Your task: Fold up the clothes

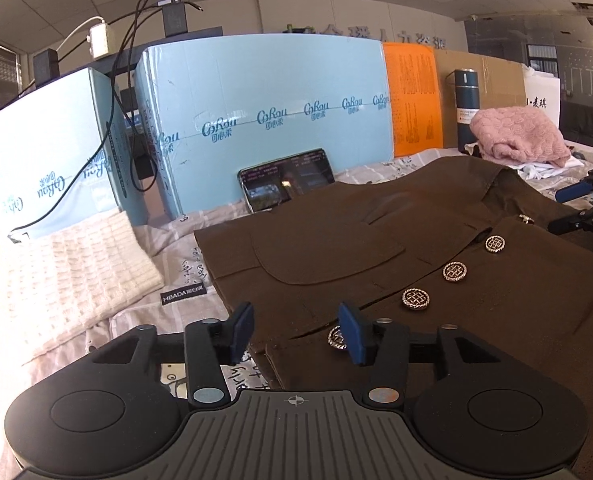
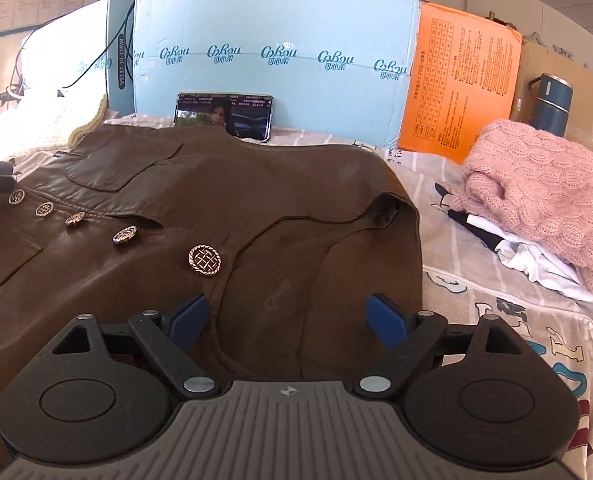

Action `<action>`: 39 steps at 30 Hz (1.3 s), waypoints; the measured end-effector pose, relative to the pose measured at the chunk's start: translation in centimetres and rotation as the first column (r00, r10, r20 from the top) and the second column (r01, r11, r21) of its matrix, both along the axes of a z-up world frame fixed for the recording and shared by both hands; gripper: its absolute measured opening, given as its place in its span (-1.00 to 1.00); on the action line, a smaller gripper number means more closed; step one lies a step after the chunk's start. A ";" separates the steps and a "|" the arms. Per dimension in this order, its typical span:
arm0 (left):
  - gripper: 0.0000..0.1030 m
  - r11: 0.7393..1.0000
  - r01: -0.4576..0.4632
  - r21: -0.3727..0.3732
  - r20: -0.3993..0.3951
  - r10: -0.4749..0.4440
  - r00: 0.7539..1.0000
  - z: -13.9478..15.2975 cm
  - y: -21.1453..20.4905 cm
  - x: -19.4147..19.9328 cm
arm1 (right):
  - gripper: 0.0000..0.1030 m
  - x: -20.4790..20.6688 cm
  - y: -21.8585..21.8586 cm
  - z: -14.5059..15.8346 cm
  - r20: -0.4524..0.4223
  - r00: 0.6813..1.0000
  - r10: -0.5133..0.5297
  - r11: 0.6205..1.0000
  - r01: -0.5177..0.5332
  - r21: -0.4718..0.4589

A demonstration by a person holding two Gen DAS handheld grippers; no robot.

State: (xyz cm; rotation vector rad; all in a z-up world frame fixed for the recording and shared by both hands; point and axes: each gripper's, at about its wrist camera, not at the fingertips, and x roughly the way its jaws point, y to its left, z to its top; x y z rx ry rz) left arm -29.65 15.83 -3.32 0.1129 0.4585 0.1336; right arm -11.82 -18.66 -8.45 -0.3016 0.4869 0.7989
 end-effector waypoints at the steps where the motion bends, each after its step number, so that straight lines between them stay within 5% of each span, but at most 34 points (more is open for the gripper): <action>1: 0.34 1.000 0.007 -0.006 0.019 -0.007 1.000 0.3 0.0 -0.4 | 0.67 -0.3 -0.3 0.3 0.017 1.000 -0.005 1.000 0.005 0.020; 8: 0.66 0.999 0.051 -0.001 0.092 -0.051 0.994 1.6 -1.1 -2.4 | 0.68 -3.5 -3.9 2.7 0.121 0.992 -0.043 0.989 0.025 0.147; 13: 0.72 0.993 0.110 0.035 0.092 -0.112 0.989 1.6 -2.9 -3.1 | 0.80 -6.1 -7.6 3.0 0.207 0.967 -0.149 0.984 0.125 0.127; 15: 0.72 0.990 0.138 0.034 0.097 -0.141 0.985 1.5 -3.6 -3.2 | 1.00 -6.9 -9.3 3.0 0.229 0.953 -0.199 0.976 0.173 0.129; 30: 0.74 0.975 0.219 0.039 0.091 -0.222 0.971 0.5 -5.8 -3.1 | 1.00 -9.1 -17.7 -0.9 0.254 0.826 -0.502 0.850 0.526 -0.032; 34: 0.75 0.976 0.214 0.047 0.089 -0.217 0.972 0.6 -5.8 -3.1 | 1.00 -8.6 -17.3 -1.9 0.245 0.844 -0.477 0.856 0.509 -0.090; 39: 0.75 0.977 0.207 0.059 0.093 -0.212 0.973 0.7 -5.7 -3.5 | 1.00 -8.9 -15.2 -1.9 0.253 0.905 -0.341 0.915 0.382 -0.133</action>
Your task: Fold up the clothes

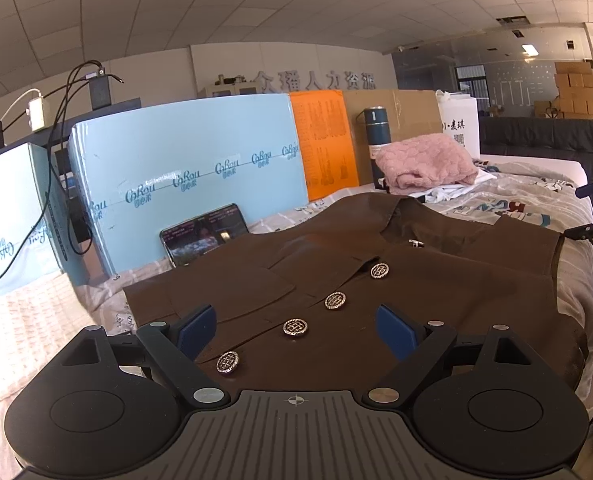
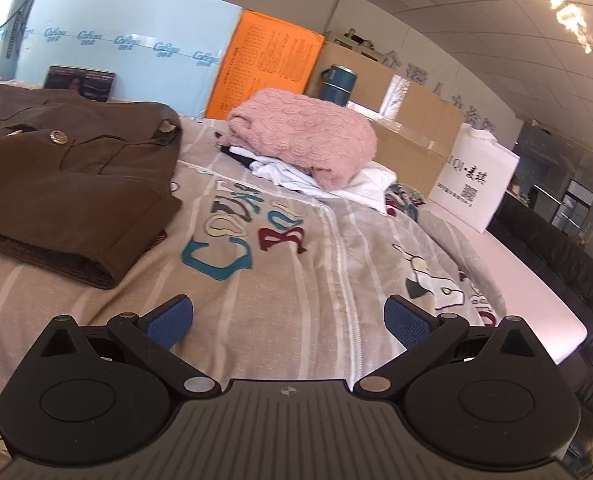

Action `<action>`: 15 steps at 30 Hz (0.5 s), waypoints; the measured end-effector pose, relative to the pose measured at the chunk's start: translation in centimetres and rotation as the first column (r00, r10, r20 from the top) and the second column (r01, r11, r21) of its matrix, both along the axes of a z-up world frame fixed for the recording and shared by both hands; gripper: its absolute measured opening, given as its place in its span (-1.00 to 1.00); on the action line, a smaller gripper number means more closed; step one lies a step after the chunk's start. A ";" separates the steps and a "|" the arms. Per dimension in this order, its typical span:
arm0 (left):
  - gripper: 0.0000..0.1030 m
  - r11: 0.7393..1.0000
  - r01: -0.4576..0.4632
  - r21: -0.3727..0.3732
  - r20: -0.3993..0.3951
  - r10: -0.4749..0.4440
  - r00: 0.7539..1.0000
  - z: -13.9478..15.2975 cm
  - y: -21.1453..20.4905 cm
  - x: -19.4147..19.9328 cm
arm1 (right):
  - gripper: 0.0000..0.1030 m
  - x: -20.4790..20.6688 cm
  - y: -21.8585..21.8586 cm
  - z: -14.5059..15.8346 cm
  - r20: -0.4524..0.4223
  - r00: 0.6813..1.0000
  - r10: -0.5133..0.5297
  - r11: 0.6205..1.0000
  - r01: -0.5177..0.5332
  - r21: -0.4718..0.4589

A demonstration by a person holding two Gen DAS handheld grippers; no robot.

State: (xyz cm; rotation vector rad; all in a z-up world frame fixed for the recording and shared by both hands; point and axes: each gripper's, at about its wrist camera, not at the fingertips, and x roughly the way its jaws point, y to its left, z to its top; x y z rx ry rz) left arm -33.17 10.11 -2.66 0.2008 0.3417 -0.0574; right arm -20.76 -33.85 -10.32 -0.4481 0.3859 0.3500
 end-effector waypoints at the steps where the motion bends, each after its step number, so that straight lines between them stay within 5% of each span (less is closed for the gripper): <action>1: 0.75 1.000 -0.001 0.001 0.001 0.001 1.000 0.0 0.1 -0.1 | 1.00 -0.3 0.8 -0.1 0.004 0.999 0.050 0.998 -0.050 -0.028; 5: 0.75 1.000 -0.009 0.010 0.005 0.009 1.000 0.1 0.1 -0.4 | 1.00 -1.0 3.2 -0.1 0.056 0.987 0.150 0.980 -0.141 -0.138; 15: 0.76 0.994 0.107 -0.031 0.024 -0.106 0.994 0.5 -0.2 -1.9 | 1.00 -2.8 7.4 0.6 0.045 0.908 0.417 0.902 -0.408 -0.141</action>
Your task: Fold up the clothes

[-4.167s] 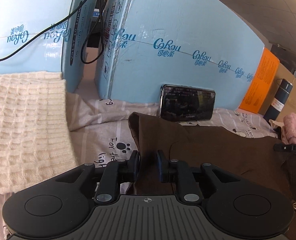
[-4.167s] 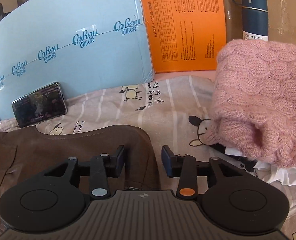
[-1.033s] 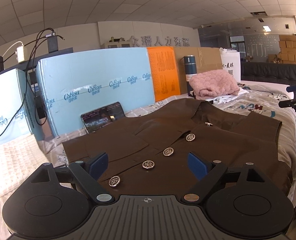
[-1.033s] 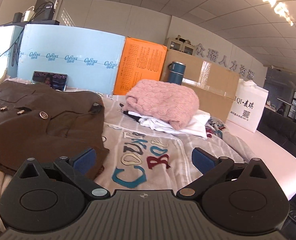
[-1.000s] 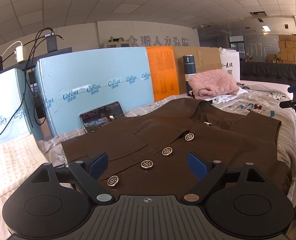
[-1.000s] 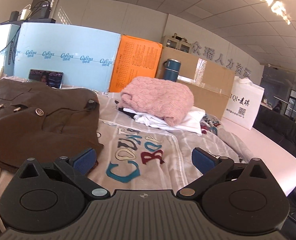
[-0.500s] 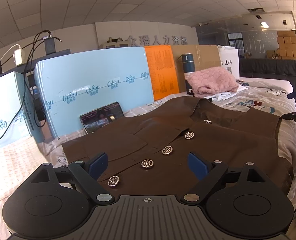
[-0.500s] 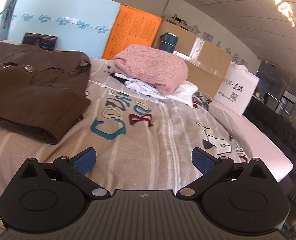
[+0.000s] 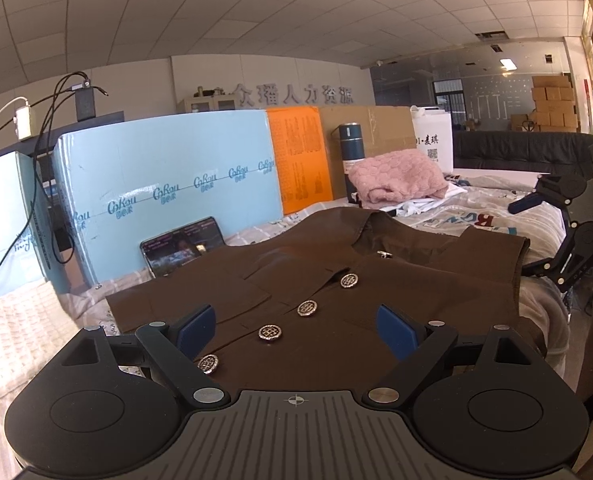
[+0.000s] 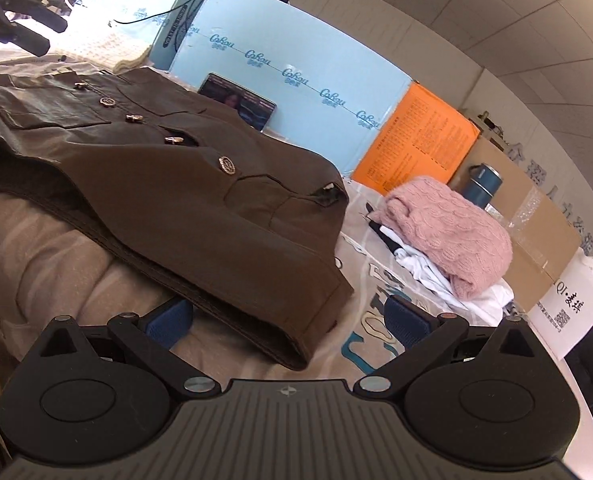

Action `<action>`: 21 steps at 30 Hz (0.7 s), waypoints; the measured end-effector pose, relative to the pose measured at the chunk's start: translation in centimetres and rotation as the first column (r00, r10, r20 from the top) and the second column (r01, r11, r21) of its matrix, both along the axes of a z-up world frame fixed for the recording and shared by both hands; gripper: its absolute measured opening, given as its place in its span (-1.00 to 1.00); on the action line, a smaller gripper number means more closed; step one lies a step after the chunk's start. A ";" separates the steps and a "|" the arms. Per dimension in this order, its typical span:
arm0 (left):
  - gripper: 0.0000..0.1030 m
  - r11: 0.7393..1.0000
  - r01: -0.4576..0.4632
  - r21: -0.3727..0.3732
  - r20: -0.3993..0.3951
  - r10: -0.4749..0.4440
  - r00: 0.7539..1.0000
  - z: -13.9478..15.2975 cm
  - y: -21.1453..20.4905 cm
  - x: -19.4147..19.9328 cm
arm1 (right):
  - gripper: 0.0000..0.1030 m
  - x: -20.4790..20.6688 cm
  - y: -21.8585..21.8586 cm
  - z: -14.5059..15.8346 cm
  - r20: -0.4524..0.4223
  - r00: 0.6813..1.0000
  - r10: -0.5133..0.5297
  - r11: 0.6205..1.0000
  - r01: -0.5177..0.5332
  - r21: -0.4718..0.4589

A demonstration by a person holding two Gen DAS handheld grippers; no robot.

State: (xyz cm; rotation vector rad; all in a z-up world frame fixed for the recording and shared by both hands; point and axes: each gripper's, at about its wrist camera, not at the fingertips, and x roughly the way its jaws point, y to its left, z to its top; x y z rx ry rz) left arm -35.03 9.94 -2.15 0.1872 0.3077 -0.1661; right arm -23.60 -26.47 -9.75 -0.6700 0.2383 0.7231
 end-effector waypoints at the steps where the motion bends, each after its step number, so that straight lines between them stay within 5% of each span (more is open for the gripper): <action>1: 0.76 1.000 0.026 -0.009 -0.004 -0.026 1.000 0.0 -0.2 -0.2 | 1.00 -0.2 0.7 0.0 0.001 1.000 0.031 1.000 -0.031 0.003; 7: 0.93 0.982 0.180 -0.065 -0.043 -0.183 0.982 -0.4 -1.5 -1.9 | 1.00 -0.8 4.8 0.3 0.014 0.976 0.218 0.976 -0.218 0.012; 13: 0.93 0.983 0.181 0.005 -0.137 -0.179 0.974 -2.1 -3.0 -2.7 | 1.00 -0.7 7.3 1.2 -0.028 0.943 0.332 0.942 -0.330 0.061; 18: 0.94 0.979 0.201 0.016 -0.146 -0.196 0.970 -2.7 -3.6 -3.1 | 1.00 -2.6 9.3 0.8 -0.039 0.882 0.470 0.882 -0.469 0.034; 21: 0.94 0.976 0.215 0.030 -0.139 -0.209 0.968 -2.7 -3.7 -3.5 | 1.00 -2.5 10.0 1.7 -0.078 0.857 0.509 0.858 -0.498 0.123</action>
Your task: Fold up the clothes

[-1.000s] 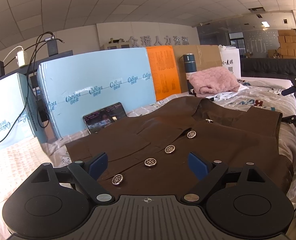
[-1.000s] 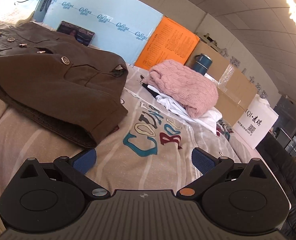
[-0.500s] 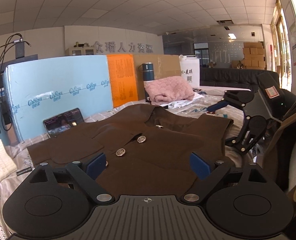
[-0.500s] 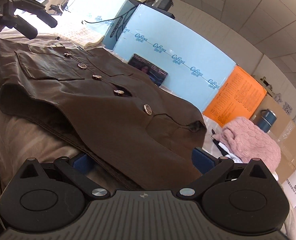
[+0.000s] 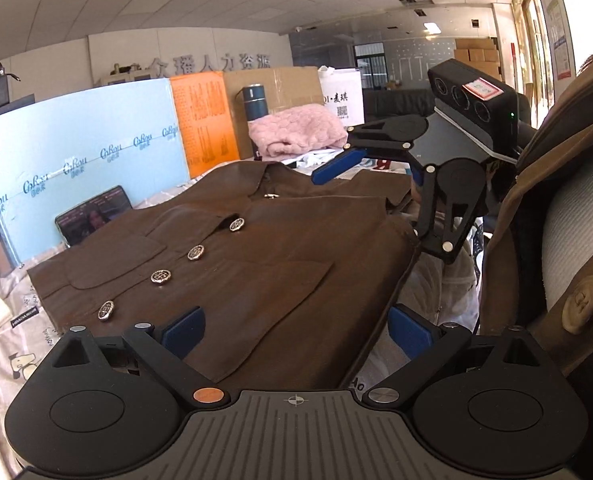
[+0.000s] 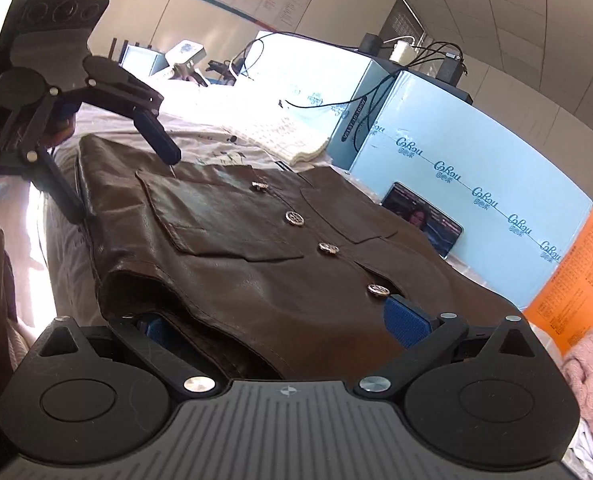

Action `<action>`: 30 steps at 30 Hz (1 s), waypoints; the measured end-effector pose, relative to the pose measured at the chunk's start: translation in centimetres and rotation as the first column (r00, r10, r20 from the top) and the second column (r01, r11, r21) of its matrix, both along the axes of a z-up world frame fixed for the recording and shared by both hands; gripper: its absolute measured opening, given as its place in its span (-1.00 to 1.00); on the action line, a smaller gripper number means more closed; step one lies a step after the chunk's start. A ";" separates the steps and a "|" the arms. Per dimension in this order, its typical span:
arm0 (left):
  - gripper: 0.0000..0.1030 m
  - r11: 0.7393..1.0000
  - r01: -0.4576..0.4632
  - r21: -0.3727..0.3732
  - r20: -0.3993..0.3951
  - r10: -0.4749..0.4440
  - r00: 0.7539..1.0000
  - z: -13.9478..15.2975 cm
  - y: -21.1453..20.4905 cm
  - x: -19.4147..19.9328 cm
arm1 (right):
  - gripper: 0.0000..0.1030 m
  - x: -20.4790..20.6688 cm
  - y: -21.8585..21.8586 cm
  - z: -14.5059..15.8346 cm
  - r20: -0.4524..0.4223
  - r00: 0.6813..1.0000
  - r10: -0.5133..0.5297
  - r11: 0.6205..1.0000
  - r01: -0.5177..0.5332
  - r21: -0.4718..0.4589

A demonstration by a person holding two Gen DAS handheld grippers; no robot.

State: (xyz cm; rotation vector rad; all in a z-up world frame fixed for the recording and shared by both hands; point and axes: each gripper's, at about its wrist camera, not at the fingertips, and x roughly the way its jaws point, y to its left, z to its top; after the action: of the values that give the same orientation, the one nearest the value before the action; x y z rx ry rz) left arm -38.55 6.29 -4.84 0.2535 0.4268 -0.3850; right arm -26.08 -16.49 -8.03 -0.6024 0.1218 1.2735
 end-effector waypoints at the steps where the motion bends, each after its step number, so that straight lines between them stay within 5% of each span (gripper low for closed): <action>1: 0.94 1.000 -0.006 0.008 0.001 0.006 1.000 -0.1 0.0 0.0 | 1.00 0.3 0.1 0.4 -0.039 0.999 -0.004 1.000 0.005 0.026; 5: 0.93 0.990 -0.112 0.083 0.038 0.109 0.993 -0.4 0.2 0.2 | 1.00 2.3 -0.1 1.9 -0.225 0.973 -0.049 0.990 0.077 0.117; 7: 0.92 0.973 -0.186 0.138 0.077 0.177 0.981 -0.4 0.5 0.3 | 1.00 2.6 -0.4 2.0 -0.233 0.970 -0.070 0.986 0.102 0.128; 9: 0.87 0.963 -0.216 0.159 0.094 0.203 0.975 -0.4 0.9 0.5 | 1.00 2.2 -0.9 1.6 -0.173 0.980 -0.101 0.988 0.120 0.101; 12: 0.47 0.971 -0.190 0.147 0.096 0.177 0.979 -0.1 1.4 0.4 | 1.00 1.6 -1.8 0.7 -0.075 0.983 -0.166 0.985 0.169 0.033; 14: -0.06 0.973 -0.175 0.151 0.113 0.159 0.981 0.3 1.6 0.5 | 1.00 1.4 -2.5 0.2 -0.008 0.976 -0.217 0.976 0.217 -0.007; 19: -0.20 0.964 -0.189 0.187 0.124 0.167 0.978 0.8 2.6 1.3 | 0.94 2.1 -5.3 -1.3 0.179 0.909 -0.377 0.918 0.393 -0.057; 20: -0.25 0.960 -0.202 0.194 0.127 0.180 0.975 0.9 2.8 1.4 | 0.88 2.3 -5.9 -1.4 0.198 0.893 -0.403 0.905 0.421 -0.056; 22: -0.54 0.959 -0.203 0.198 0.132 0.179 0.975 0.9 2.9 1.3 | 0.44 2.6 -7.1 -1.7 0.234 0.862 -0.450 0.879 0.474 -0.056; 24: -0.66 0.963 -0.182 0.200 0.127 0.159 0.979 0.9 2.8 1.1 | -0.63 3.0 -7.9 -1.7 0.231 0.854 -0.466 0.868 0.492 -0.069; 26: -0.77 0.966 -0.169 0.196 0.126 0.147 0.981 1.1 2.8 0.7 | -0.84 3.1 -8.7 -1.3 0.194 0.861 -0.470 0.871 0.488 -0.057; 30: -0.79 0.973 -0.158 0.166 0.144 0.135 0.980 2.2 3.0 -0.3 | -0.90 2.3 -10.2 0.5 0.123 0.880 -0.459 0.887 0.461 0.011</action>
State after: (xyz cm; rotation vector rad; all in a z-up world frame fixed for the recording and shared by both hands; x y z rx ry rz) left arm -38.88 9.26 -2.68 0.4153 0.3470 -0.1836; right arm -23.78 -26.68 -7.56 -0.6216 0.1637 0.7708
